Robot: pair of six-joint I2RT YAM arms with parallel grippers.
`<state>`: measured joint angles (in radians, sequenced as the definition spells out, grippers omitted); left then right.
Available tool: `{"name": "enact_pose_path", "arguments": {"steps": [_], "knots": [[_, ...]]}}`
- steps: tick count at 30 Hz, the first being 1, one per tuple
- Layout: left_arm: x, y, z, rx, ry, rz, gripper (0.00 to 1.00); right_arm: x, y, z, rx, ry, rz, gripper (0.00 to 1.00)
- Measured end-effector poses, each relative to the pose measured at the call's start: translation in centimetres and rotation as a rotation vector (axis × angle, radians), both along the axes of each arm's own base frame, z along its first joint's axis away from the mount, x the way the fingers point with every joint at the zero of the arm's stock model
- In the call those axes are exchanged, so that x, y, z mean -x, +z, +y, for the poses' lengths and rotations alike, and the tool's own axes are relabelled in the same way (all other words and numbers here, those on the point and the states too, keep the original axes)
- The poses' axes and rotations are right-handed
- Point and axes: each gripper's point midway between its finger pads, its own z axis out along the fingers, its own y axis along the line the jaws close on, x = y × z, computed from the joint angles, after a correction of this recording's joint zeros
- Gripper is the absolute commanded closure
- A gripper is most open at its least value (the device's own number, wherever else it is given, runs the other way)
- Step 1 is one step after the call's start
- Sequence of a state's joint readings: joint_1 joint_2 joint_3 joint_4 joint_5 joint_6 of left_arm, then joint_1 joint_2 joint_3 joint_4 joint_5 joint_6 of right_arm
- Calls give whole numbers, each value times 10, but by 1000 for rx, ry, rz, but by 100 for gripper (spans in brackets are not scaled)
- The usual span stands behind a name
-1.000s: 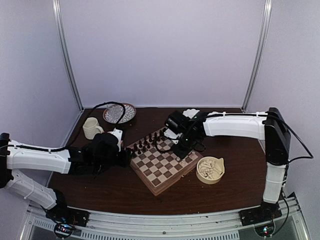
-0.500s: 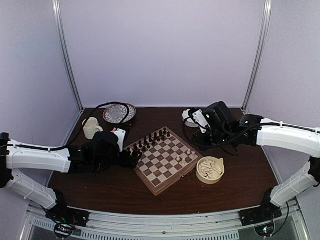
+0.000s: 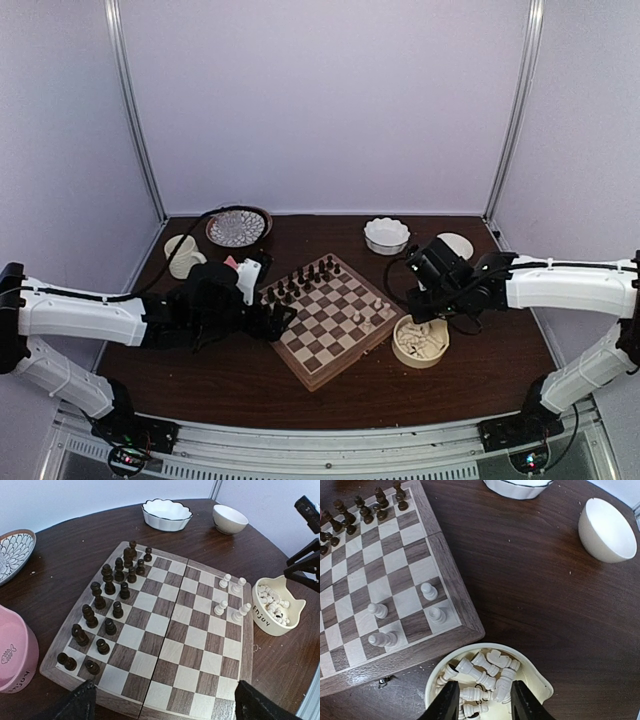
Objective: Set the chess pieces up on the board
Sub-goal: Pick up the knight from the storage box.
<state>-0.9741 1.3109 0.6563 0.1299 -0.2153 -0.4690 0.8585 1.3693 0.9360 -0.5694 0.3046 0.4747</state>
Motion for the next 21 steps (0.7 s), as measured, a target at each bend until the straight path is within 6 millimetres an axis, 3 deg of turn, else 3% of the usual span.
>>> {"name": "enact_pose_path", "arguments": {"steps": [10, 21], "knots": [[4, 3, -5, 12, -40, -1, 6, 11, -40, -14, -10, -109, 68, 65], [6, 5, -7, 21, -53, 2, 6, 16, -66, -22, -25, -206, 104, 72]]}}
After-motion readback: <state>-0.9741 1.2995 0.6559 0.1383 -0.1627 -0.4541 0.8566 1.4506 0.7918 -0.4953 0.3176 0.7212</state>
